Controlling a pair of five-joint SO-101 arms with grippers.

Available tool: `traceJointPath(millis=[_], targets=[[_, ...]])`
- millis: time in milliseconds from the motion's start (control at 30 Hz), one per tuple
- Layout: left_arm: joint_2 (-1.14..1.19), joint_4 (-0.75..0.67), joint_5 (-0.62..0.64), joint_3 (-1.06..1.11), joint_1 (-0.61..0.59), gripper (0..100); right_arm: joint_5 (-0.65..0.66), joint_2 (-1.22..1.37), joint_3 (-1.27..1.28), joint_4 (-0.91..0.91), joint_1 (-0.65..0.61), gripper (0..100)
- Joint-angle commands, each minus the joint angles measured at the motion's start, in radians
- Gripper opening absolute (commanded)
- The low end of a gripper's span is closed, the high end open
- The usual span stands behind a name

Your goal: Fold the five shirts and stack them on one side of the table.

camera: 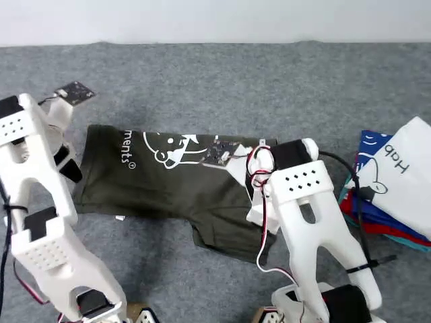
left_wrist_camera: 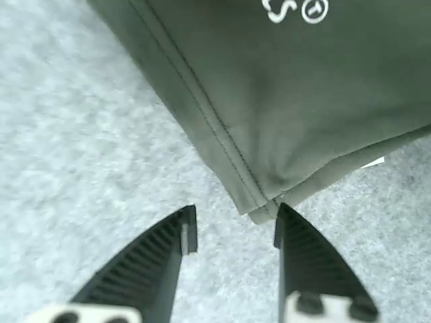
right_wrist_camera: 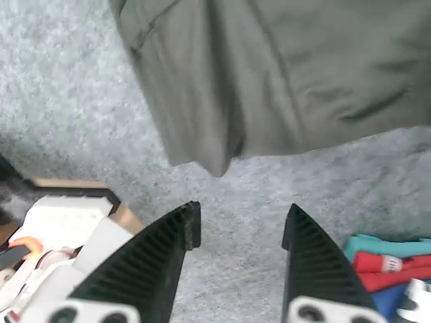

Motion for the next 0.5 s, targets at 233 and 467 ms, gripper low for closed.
traceJointPath(millis=[233, 467], targets=[[-0.175, 0.025, 0.216, -0.004, 0.094, 11, -0.207, -0.004, -0.104, -0.093, 0.005, 15.4], [-0.180, 0.023, 0.319, -0.002, 0.235, 1, -0.221, 0.001, -0.104, -0.053, 0.027, 2.2]])
